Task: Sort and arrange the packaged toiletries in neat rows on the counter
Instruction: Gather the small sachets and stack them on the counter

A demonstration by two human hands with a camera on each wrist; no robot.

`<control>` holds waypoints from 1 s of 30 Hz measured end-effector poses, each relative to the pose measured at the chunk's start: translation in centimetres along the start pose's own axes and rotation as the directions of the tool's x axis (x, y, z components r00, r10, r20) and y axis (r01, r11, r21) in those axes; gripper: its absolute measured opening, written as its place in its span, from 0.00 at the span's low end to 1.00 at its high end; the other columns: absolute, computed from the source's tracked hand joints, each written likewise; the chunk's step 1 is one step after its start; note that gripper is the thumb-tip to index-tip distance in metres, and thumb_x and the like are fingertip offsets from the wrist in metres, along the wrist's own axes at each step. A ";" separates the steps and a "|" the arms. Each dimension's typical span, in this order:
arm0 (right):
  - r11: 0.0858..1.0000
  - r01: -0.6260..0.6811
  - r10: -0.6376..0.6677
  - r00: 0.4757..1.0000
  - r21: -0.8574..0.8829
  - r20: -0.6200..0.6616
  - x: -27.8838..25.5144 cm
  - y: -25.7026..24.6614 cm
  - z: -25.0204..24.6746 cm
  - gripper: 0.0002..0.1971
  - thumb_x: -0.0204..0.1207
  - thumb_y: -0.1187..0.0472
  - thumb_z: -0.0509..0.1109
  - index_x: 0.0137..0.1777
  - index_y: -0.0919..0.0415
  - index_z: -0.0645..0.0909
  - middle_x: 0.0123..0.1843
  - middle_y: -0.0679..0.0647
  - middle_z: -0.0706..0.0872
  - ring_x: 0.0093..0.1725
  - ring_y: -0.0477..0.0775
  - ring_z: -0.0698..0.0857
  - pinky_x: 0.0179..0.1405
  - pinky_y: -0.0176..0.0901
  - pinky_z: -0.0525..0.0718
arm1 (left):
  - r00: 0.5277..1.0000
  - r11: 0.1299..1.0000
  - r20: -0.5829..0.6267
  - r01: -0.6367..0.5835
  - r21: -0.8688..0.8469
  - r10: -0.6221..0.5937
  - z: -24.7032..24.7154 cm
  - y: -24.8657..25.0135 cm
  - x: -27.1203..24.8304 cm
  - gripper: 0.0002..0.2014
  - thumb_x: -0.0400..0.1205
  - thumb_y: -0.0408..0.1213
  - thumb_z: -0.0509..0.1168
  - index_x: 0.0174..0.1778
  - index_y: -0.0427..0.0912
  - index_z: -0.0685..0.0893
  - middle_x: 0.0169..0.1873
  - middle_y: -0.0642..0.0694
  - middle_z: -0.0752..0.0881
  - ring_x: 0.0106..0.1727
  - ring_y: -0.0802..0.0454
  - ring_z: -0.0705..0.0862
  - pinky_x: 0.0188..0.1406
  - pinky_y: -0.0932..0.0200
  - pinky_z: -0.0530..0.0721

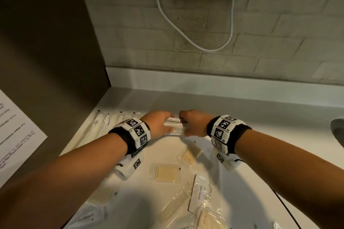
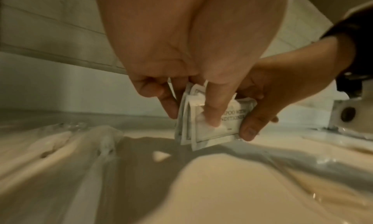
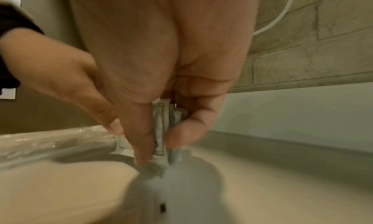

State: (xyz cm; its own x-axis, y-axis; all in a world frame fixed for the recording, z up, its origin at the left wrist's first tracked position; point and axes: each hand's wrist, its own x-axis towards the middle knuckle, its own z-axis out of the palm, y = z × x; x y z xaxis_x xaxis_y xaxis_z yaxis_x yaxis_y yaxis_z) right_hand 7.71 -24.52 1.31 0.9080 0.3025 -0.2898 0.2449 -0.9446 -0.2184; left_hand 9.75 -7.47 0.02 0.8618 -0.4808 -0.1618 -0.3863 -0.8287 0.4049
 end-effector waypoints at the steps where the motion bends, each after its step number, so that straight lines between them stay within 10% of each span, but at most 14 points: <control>1: 1.000 -0.007 0.007 1.000 -0.025 0.001 0.4 0.0 0.5 0.17 0.71 0.61 0.75 0.57 0.57 0.74 0.50 0.54 0.84 0.46 0.58 0.85 0.46 0.49 0.85 | 1.000 0.994 0.007 -0.007 0.111 0.006 0.3 0.2 0.3 0.15 0.80 0.45 0.69 0.63 0.50 0.82 0.56 0.45 0.89 0.57 0.44 0.86 0.54 0.56 0.81; 5: 0.996 -0.047 0.048 0.999 -0.075 0.005 1.3 0.2 2.2 0.23 0.75 0.58 0.72 0.68 0.61 0.69 0.59 0.59 0.82 0.53 0.62 0.85 0.55 0.55 0.86 | 0.999 0.942 0.038 -0.008 0.336 -0.005 1.8 1.1 1.2 0.15 0.86 0.45 0.60 0.67 0.45 0.74 0.61 0.43 0.82 0.61 0.40 0.82 0.54 0.49 0.78; 12: 0.994 -0.100 0.101 0.994 -0.036 0.041 1.4 0.4 2.8 0.24 0.76 0.59 0.70 0.71 0.63 0.71 0.64 0.58 0.76 0.57 0.59 0.83 0.57 0.48 0.84 | 0.988 0.987 0.135 0.051 0.152 -0.072 3.1 1.2 1.8 0.20 0.85 0.41 0.60 0.71 0.38 0.68 0.66 0.40 0.71 0.46 0.46 0.79 0.42 0.53 0.76; 19: 0.992 -0.109 0.104 0.993 0.070 0.063 0.6 0.7 1.6 0.13 0.81 0.62 0.62 0.63 0.64 0.76 0.59 0.59 0.82 0.55 0.57 0.80 0.56 0.46 0.81 | 0.979 0.993 0.170 0.101 0.055 -0.109 3.6 0.4 1.8 0.12 0.87 0.31 0.52 0.65 0.35 0.69 0.64 0.40 0.66 0.45 0.47 0.74 0.50 0.52 0.73; 25: 0.951 -0.158 0.165 0.986 0.267 -0.006 0.6 2.2 0.3 0.18 0.76 0.58 0.74 0.63 0.61 0.79 0.57 0.55 0.84 0.57 0.56 0.82 0.53 0.44 0.76 | 0.994 0.986 0.029 0.109 -0.122 -0.106 2.0 -0.8 2.0 0.17 0.85 0.38 0.63 0.70 0.39 0.75 0.63 0.40 0.82 0.60 0.43 0.83 0.55 0.60 0.78; 30: 0.850 -0.201 0.202 0.978 0.487 0.052 1.2 2.4 0.0 0.18 0.76 0.63 0.73 0.66 0.67 0.79 0.56 0.62 0.88 0.39 0.50 0.83 0.45 0.44 0.86 | 0.978 0.949 -0.034 0.189 -0.252 -0.204 1.2 -1.5 2.9 0.19 0.81 0.39 0.70 0.67 0.38 0.79 0.60 0.41 0.87 0.60 0.43 0.85 0.56 0.59 0.79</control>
State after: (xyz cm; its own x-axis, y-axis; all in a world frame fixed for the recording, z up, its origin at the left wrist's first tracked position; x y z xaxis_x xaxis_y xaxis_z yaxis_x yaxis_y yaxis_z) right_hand 9.42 -26.39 0.46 0.9197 0.1122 -0.3763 -0.1400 -0.8018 -0.5810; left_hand 12.41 -7.91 -2.12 0.9333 -0.2912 -0.2103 -0.1205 -0.8053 0.5804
